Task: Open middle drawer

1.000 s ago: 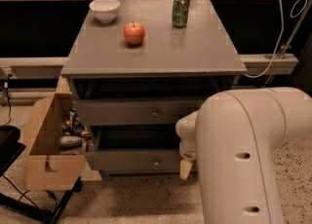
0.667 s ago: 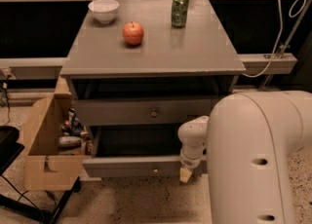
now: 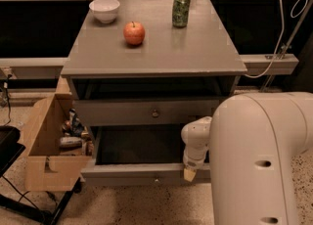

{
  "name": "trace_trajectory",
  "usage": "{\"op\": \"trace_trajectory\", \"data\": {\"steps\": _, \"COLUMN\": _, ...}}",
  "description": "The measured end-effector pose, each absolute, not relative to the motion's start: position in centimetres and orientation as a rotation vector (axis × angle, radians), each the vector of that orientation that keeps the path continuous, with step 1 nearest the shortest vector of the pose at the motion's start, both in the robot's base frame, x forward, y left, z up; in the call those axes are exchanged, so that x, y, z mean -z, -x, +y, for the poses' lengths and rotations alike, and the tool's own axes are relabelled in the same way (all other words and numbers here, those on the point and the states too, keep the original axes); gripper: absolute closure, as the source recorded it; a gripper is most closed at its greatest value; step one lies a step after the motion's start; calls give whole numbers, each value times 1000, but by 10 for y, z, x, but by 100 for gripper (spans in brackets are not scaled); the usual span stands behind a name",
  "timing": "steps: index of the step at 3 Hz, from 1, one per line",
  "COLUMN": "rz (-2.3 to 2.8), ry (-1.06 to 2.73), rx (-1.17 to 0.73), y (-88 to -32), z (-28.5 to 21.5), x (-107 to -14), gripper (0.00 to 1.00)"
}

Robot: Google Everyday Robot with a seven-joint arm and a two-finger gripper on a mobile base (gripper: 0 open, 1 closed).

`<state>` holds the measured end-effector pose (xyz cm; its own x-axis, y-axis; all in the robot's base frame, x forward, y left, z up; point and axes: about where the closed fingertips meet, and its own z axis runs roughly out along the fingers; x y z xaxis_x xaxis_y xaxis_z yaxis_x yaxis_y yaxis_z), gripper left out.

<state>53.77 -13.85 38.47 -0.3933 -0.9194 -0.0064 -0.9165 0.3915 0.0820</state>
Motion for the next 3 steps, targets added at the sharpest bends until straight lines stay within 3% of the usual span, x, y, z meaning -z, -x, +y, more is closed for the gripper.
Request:
{"op": "trace_trajectory", "data": {"steps": 1, "rz": -2574, "ry": -1698, "rx": 116, "y": -518, "z": -134, "x": -398, "gripper": 87}}
{"op": "trace_trajectory", "data": {"steps": 3, "rz": -2572, "ry": -1697, "rx": 117, "y": -517, "z": -134, "x": -396, "gripper": 40}}
